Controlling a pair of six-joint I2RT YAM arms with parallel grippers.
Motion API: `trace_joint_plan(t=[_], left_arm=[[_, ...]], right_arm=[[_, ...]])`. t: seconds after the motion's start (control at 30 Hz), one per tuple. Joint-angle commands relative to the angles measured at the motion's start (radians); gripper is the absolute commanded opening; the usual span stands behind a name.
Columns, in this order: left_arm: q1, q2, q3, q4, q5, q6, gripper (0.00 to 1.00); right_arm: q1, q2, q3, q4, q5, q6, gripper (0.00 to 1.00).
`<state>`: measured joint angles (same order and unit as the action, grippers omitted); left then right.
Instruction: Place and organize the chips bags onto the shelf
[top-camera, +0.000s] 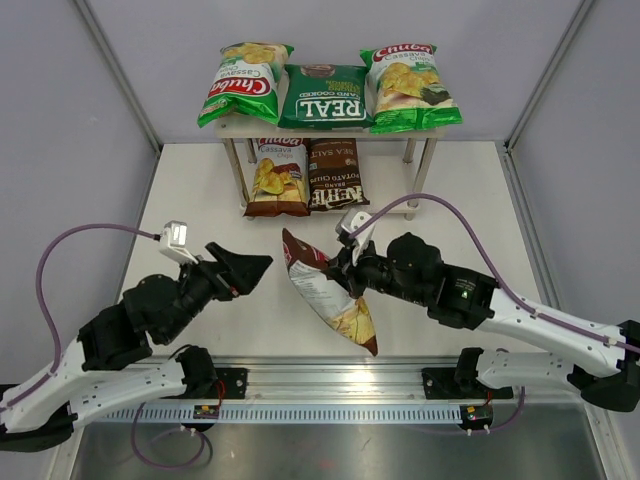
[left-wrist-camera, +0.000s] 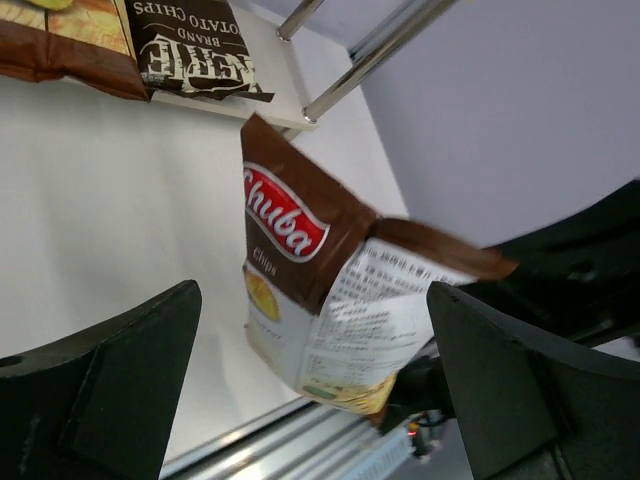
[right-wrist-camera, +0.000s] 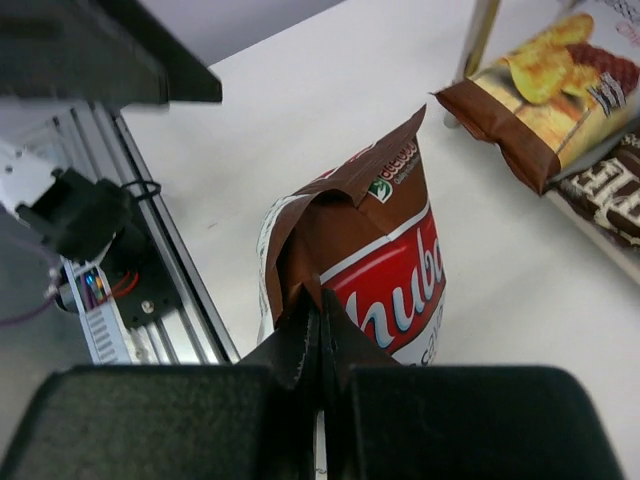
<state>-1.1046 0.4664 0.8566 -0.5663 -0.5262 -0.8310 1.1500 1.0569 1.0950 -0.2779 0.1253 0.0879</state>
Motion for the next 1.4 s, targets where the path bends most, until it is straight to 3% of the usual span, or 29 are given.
trace_joint_plan(t=[0.0, 0.13, 0.3, 0.53, 0.7, 1.23, 1.33, 1.37], left_arm=[[-0.003, 0.014, 0.096, -0.218, -0.051, -0.345, 0.99], [-0.003, 0.087, 0.153, -0.218, 0.064, -0.508, 0.99], [-0.003, 0.242, 0.289, -0.365, 0.201, -0.696, 0.99], [-0.003, 0.319, 0.222, -0.360, 0.313, -0.838, 0.99], [-0.001, 0.267, 0.113, -0.327, 0.284, -0.937, 0.99], [0.006, 0.310, 0.003, -0.210, 0.330, -0.981, 0.98], [0.008, 0.322, -0.065, -0.126, 0.371, -0.970, 0.87], [0.008, 0.321, -0.082, -0.075, 0.385, -0.965, 0.73]], right_arm=[[0.002, -0.038, -0.053, 0.100, -0.183, -0.213, 0.00], [0.004, -0.090, -0.166, 0.199, -0.237, -0.397, 0.00], [0.004, -0.193, -0.293, 0.377, -0.302, -0.568, 0.00], [0.004, -0.193, -0.296, 0.323, -0.371, -0.729, 0.00], [0.004, -0.213, -0.323, 0.354, -0.397, -0.748, 0.00], [0.004, -0.238, -0.428, 0.482, -0.582, -0.708, 0.00], [0.004, -0.242, -0.443, 0.505, -0.585, -0.691, 0.03], [0.004, -0.247, -0.448, 0.511, -0.587, -0.688, 0.03]])
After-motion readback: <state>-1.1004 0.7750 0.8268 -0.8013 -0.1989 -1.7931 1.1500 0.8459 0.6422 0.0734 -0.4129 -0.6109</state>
